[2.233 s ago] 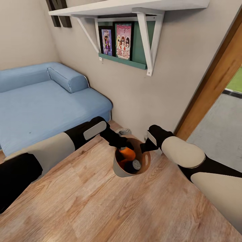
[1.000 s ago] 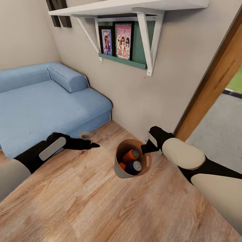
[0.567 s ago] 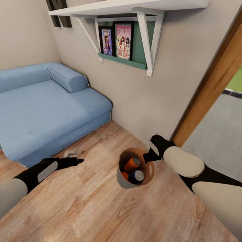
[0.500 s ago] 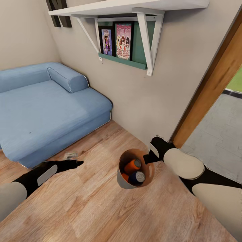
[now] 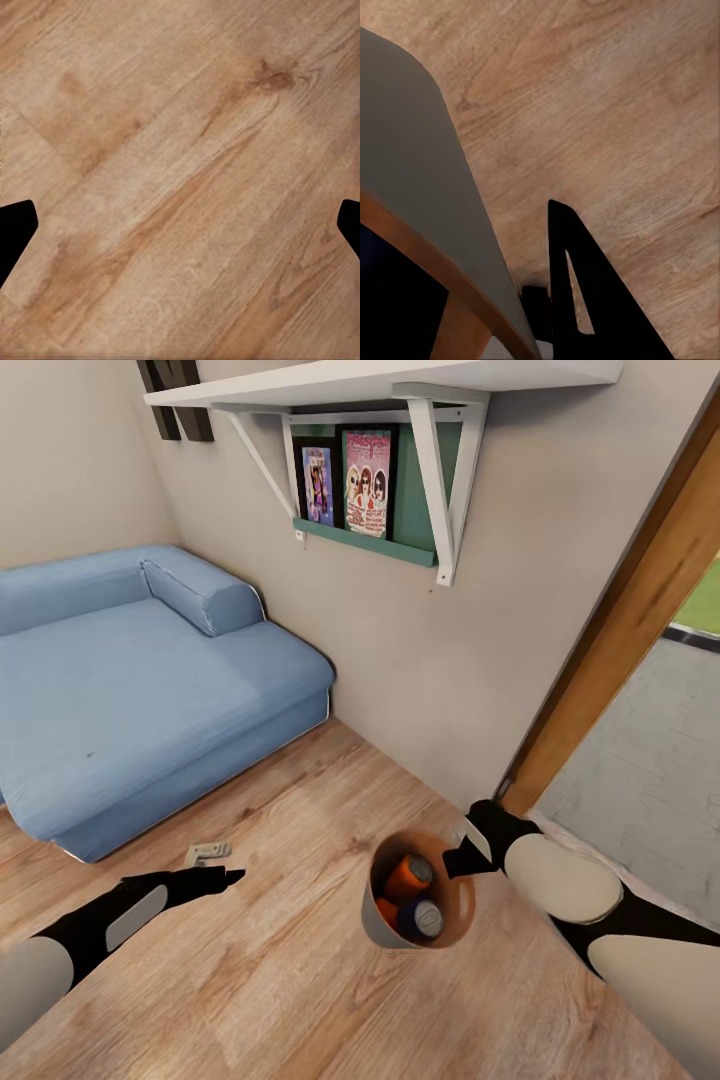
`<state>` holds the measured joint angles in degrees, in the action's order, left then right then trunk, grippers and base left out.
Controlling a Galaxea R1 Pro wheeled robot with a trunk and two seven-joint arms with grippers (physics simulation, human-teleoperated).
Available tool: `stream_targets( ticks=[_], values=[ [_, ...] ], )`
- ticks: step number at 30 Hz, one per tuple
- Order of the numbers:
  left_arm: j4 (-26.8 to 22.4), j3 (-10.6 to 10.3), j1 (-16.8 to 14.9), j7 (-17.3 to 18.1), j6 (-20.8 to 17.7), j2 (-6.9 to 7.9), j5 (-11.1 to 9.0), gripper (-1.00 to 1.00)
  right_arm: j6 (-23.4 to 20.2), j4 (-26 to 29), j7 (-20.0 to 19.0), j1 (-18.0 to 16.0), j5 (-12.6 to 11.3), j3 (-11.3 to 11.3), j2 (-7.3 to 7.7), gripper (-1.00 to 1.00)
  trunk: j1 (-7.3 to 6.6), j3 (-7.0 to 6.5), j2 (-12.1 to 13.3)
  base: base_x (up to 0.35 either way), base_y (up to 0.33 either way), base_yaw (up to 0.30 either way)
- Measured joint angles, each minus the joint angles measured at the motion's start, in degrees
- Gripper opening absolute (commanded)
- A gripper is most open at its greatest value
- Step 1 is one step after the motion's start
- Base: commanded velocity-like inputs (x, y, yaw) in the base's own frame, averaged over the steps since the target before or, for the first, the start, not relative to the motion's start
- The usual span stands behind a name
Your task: Put the three can of soda from the living room inside the tash can in the kitchen.
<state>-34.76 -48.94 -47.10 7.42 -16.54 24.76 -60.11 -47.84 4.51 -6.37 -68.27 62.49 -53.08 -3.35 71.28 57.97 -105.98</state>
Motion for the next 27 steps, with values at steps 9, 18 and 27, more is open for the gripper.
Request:
stream_targets(
  ticks=[9,18,27],
  values=[
    [0.33,-0.02,0.16,-0.46,0.14,-0.72,-0.02,1.00,3.88,-0.69,-0.99,2.98,0.09,-0.33,-0.02,-1.00,0.44,0.35,-0.79,0.000,0.000,0.000],
    [0.30,-0.01,0.94,-0.41,3.14,-1.08,-0.01,1.00,4.76,-0.81,-1.05,3.72,0.68,0.23,-0.03,-1.00,2.41,1.97,-4.40,0.000,0.000,0.000],
    [0.32,-0.02,1.05,-0.44,3.47,-1.18,-0.01,1.00,4.86,-0.92,-1.05,3.85,0.66,0.27,-0.22,-1.00,4.39,3.58,-8.01,0.000,0.000,0.000]
  ],
)
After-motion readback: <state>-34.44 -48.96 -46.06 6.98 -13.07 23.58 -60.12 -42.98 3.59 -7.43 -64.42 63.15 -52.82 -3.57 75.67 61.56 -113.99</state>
